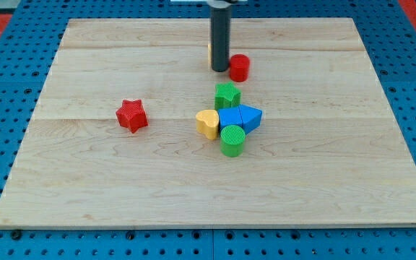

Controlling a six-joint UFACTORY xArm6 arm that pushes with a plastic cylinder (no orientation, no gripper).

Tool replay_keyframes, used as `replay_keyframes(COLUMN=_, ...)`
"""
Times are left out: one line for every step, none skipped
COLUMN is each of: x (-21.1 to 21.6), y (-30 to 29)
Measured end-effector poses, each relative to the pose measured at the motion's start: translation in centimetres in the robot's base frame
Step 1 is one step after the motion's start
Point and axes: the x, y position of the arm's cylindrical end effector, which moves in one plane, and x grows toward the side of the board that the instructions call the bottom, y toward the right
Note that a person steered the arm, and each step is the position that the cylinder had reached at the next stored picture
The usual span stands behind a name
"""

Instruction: Push yellow hexagon close to the yellow heart

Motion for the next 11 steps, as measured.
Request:
replay_keyframes(x=-0.2, y=2.8)
replay_keyframes(x=-3.2, y=1.3)
replay_keyframes(x=-7.4, y=-3.2)
replay_keyframes(x=-8.8, y=-2.4)
replay_keyframes(x=-6.9, y=-6.4)
replay_keyframes(x=-3.8, y=-8.3)
replay_keyframes(x=-4.0, y=-2.6)
replay_keyframes(x=-7.0, y=-1.0)
replay_keyframes(x=-6.2, y=-5.4)
replay_keyframes(x=-1.6, y=-13.4)
replay_keyframes(x=3.7, y=-13.3)
